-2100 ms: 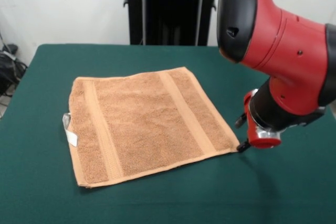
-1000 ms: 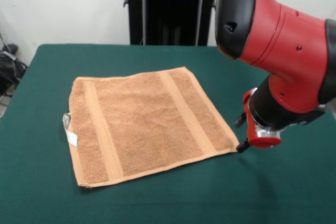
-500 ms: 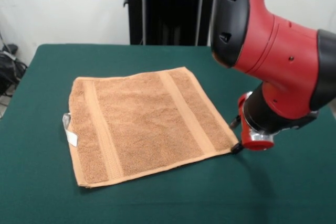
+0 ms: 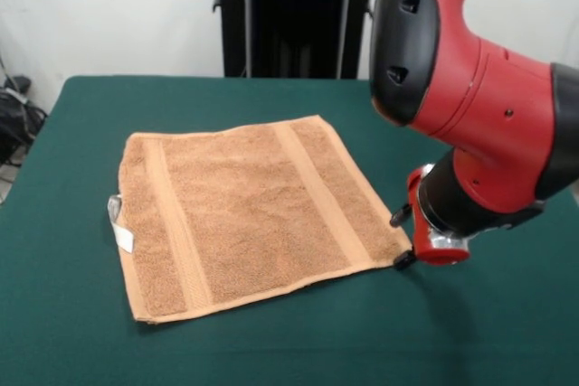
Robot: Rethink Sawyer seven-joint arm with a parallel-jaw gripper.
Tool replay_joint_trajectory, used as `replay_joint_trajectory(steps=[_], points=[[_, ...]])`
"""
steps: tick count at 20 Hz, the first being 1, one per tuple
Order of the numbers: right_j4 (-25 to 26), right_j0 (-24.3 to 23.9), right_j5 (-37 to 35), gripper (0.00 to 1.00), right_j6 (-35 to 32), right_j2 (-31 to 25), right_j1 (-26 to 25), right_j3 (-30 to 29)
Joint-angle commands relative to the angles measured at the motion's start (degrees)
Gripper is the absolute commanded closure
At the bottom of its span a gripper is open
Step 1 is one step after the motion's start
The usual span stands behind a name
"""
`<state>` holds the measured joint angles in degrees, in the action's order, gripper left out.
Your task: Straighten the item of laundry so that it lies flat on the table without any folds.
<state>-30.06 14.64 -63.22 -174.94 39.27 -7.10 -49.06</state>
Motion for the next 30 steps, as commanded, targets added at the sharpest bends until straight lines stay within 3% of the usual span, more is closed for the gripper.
replay_joint_trajectory(steps=[1, 4, 5, 30], points=[[-0.6, 0.0, -0.6, 0.0, -19.0, -0.8, -4.9, -0.6], [-0.2, 0.3, -0.2, 0.0, -17.7, -0.5, -4.9, -1.0], [-0.1, 0.4, 0.0, 1.0, -17.2, -0.2, -5.0, -1.0], [-1.9, 1.1, 3.8, 1.0, -16.9, -3.1, -2.1, -6.5]])
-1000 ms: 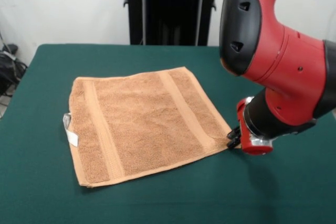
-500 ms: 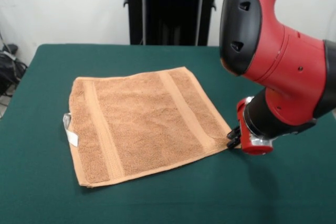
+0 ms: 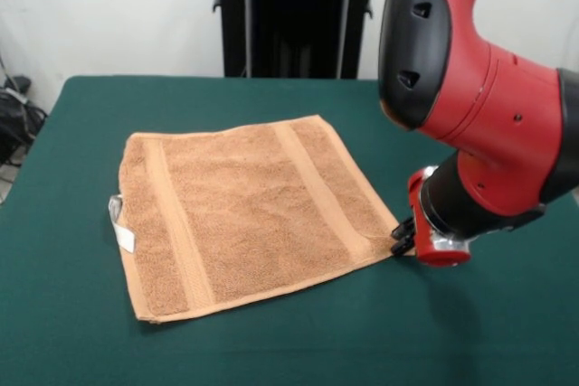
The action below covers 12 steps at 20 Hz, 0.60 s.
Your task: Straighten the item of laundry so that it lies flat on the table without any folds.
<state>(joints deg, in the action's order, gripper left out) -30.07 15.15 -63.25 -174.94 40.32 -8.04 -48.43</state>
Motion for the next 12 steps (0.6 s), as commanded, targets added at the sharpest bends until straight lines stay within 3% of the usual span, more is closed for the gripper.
replay_joint_trajectory(steps=[1, 12], points=[[-2.1, 0.8, 3.9, 1.0, -17.5, -4.3, -1.3, -6.9], [-3.2, 1.2, 1.8, 1.0, -20.2, -4.0, -3.2, -3.5]])
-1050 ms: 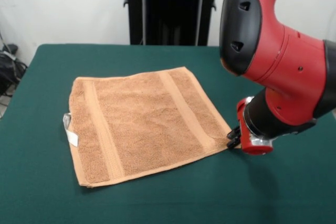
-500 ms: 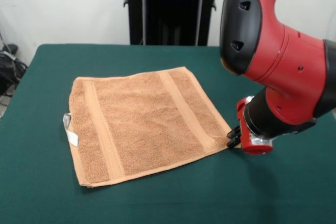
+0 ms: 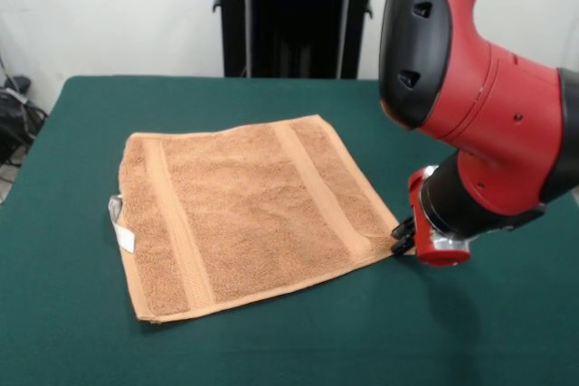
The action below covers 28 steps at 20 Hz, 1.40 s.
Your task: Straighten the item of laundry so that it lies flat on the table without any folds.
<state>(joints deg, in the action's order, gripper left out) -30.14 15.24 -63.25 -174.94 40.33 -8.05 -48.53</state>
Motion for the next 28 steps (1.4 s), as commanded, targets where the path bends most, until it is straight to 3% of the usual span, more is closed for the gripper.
replay_joint_trajectory(steps=[1, 28], points=[[-3.3, 1.2, 1.8, 1.0, -20.5, -4.0, -3.5, -3.1], [-5.8, 1.5, -3.0, 1.0, -32.3, -3.9, -9.5, 9.0]])
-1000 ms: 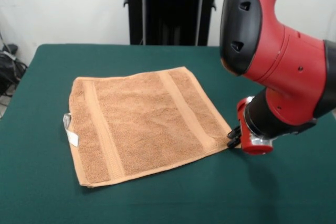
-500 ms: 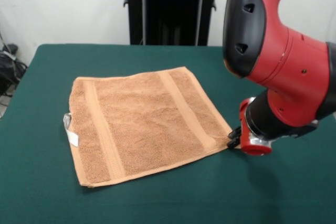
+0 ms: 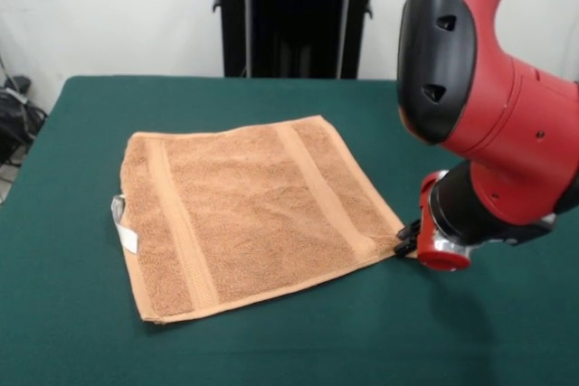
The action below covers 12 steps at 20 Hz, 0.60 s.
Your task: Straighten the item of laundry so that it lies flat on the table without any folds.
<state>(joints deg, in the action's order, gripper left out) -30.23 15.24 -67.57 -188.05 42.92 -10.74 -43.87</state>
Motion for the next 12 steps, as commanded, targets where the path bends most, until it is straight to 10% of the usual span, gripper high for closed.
replay_joint_trajectory(steps=[1, 12], points=[[-5.6, 1.5, 1.3, 1.0, -19.2, -6.5, -6.7, 4.2], [-5.4, 1.5, 1.0, 1.0, -18.3, -7.1, -6.0, 3.7]])
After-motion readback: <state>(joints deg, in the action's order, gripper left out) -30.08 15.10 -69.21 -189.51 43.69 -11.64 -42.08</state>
